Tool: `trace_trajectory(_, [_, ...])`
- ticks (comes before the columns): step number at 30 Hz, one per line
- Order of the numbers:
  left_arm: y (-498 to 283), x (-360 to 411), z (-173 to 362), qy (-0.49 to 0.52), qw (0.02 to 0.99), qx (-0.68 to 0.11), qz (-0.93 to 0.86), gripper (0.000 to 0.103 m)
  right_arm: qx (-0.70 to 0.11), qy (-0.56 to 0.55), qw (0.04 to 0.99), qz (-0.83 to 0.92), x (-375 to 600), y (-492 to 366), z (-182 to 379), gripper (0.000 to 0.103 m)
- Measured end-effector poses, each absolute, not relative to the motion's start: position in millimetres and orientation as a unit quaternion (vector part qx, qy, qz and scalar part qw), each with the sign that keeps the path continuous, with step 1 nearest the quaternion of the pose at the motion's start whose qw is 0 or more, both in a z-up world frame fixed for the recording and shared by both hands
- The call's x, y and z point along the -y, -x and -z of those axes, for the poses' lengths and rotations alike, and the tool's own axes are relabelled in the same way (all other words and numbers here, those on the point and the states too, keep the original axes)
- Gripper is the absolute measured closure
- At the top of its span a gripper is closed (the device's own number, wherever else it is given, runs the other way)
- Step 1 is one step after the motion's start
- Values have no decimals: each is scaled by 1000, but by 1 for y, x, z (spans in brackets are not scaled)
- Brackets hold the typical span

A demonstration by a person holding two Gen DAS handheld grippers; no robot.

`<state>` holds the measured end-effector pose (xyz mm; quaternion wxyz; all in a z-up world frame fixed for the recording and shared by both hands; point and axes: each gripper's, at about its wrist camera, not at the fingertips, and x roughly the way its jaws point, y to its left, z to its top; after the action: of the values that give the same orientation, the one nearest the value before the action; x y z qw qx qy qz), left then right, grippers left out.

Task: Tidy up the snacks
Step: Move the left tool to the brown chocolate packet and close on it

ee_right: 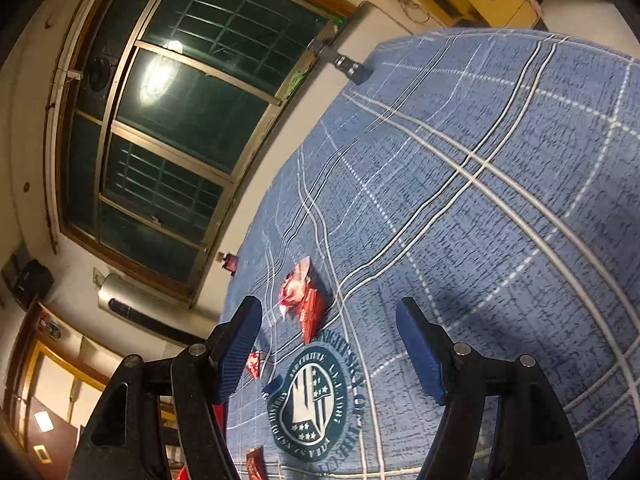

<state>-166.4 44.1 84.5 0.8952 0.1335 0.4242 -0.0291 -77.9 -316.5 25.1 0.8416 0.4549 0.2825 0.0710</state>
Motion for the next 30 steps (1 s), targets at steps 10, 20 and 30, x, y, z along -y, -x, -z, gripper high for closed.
trace_trajectory(10, [143,-14,-69,-107,873,-473,53,30,-306,-408,854,-100,288,70,-32,30])
trace_trajectory(20, [112,-13,-44,-44,858,-511,32,29,-323,-366,866,-107,265,69,-35,30])
trace_trajectory(30, [119,-33,-46,-33,870,-490,46,63,-331,-323,882,-90,252,71,-36,30])
